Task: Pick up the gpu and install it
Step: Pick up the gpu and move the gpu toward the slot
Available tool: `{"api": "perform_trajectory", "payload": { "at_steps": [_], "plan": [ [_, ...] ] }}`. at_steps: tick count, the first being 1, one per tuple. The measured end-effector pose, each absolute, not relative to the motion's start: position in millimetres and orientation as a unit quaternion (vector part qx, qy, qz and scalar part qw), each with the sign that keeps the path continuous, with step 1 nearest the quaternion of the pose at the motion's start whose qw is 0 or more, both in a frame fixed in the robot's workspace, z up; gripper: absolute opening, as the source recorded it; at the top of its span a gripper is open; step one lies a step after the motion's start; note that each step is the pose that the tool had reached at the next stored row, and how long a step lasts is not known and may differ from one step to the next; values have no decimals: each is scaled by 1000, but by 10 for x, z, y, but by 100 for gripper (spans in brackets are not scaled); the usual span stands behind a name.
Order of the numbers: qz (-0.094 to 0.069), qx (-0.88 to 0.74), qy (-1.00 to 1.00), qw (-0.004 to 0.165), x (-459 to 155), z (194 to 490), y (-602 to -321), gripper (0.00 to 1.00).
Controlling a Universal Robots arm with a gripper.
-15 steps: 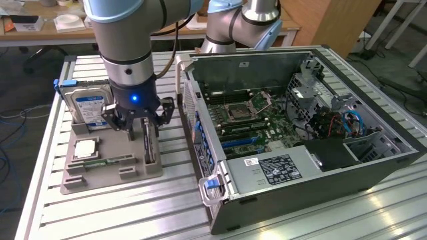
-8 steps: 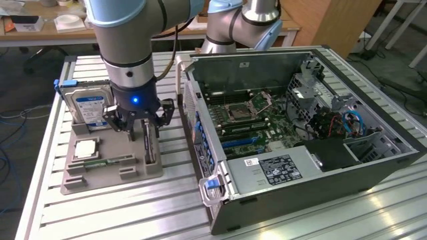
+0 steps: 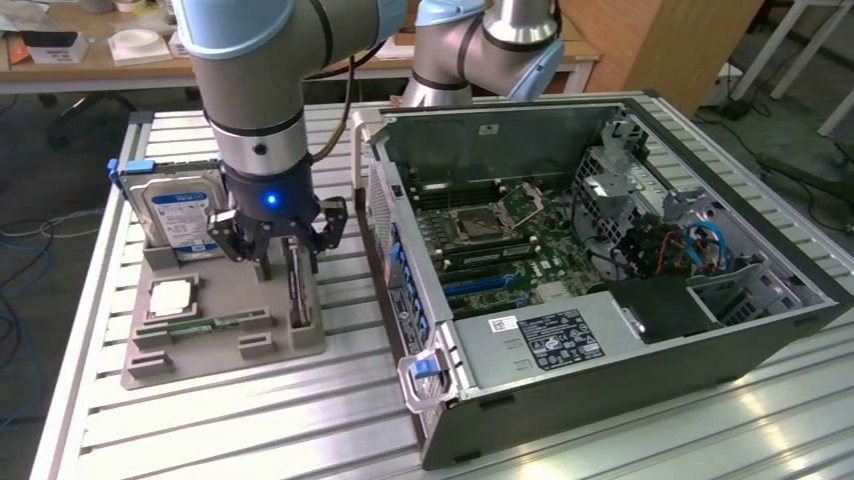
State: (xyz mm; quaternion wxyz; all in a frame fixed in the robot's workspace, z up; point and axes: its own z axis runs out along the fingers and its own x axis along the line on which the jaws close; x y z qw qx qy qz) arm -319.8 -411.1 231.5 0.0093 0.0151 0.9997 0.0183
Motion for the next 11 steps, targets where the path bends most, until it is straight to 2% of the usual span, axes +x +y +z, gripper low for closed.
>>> {"api": "perform_trajectory", "payload": {
  "at_steps": [11],
  "plan": [
    [18, 15, 1000, 9, -3198, 2299, -4052, 59]
  ]
}}
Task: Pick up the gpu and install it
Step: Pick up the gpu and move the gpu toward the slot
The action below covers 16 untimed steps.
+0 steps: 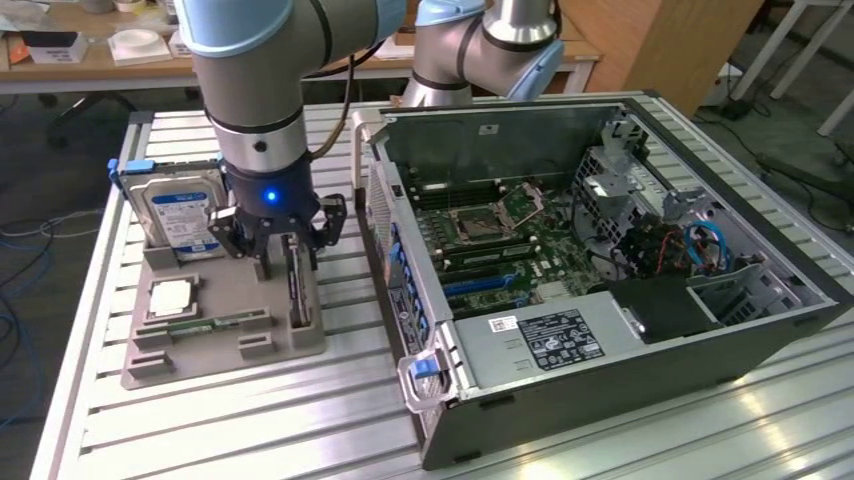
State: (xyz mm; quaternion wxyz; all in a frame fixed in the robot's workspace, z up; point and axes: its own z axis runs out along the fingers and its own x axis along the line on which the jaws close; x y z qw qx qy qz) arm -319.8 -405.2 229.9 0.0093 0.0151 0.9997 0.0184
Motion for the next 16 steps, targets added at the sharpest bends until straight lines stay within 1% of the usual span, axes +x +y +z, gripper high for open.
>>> {"api": "perform_trajectory", "payload": {
  "at_steps": [4, 5, 6, 7, 8, 11, 16],
  "plan": [
    [18, 15, 1000, 9, -3198, 2299, -4052, 58],
    [18, 15, 1000, 9, -3198, 2299, -4052, 51],
    [18, 15, 1000, 9, -3198, 2299, -4052, 51],
    [18, 15, 1000, 9, -3198, 2299, -4052, 45],
    [18, 15, 1000, 9, -3198, 2299, -4052, 45],
    [18, 15, 1000, 9, -3198, 2300, -4052, 27],
    [18, 15, 1000, 9, -3198, 2300, -4052, 26]
  ]
}}
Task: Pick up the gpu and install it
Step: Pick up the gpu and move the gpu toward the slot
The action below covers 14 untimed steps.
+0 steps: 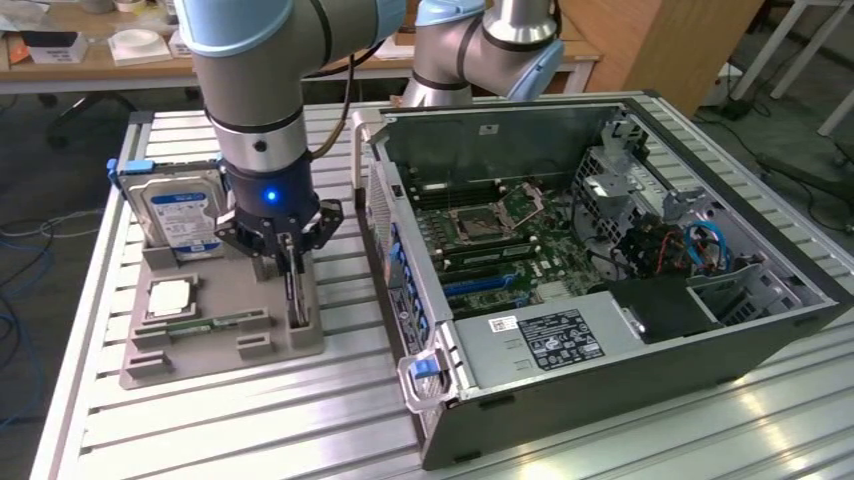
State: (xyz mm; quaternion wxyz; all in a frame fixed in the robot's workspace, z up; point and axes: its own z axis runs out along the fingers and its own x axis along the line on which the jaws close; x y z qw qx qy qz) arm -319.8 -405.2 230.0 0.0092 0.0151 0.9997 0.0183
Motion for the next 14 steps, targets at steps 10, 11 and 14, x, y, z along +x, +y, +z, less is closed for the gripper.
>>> {"api": "perform_trajectory", "payload": {
  "at_steps": [10, 11, 14],
  "plan": [
    [18, 15, 1000, 9, -3198, 2299, -4052, 26],
    [18, 15, 1000, 9, -3198, 2299, -4052, 26],
    [18, 15, 1000, 9, -3198, 2321, -4052, 26]
  ]
}}
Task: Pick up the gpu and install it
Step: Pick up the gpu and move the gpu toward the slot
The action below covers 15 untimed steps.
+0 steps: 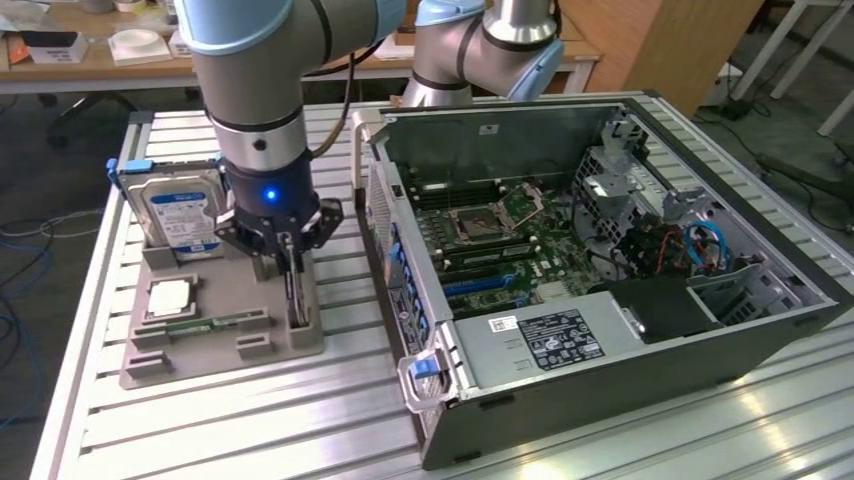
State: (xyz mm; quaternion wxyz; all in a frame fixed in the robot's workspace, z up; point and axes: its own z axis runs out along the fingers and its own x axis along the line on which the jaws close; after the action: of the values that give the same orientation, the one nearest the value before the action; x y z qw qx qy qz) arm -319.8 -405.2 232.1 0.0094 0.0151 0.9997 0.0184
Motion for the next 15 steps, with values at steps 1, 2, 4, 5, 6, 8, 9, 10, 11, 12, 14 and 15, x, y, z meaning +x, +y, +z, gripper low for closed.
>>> {"api": "perform_trajectory", "payload": {
  "at_steps": [1, 2, 4, 5, 6, 8, 9, 10, 11, 12, 14, 15],
  "plan": [
    [18, 15, 1000, 9, -3198, 2334, -4053, 26],
    [18, 15, 1000, 9, -3197, 2348, -4053, 26],
    [17, 15, 1000, 9, -3198, 2383, -4053, 26],
    [17, 15, 1000, 9, -3198, 2404, -4053, 26],
    [17, 15, 1000, 9, -3197, 2419, -4053, 26],
    [17, 15, 1000, 9, -3197, 2438, -4053, 26],
    [17, 15, 1000, 9, -3197, 2450, -4053, 26],
    [17, 15, 1000, 9, -3197, 2467, -4053, 26],
    [17, 15, 1000, 9, -3197, 2488, -4053, 26],
    [17, 15, 1000, 9, -3197, 2513, -4053, 26],
    [17, 15, 1000, 9, -3198, 2570, -4053, 26],
    [16, 15, 1000, 9, -3197, 2598, -4053, 26]
  ]
}}
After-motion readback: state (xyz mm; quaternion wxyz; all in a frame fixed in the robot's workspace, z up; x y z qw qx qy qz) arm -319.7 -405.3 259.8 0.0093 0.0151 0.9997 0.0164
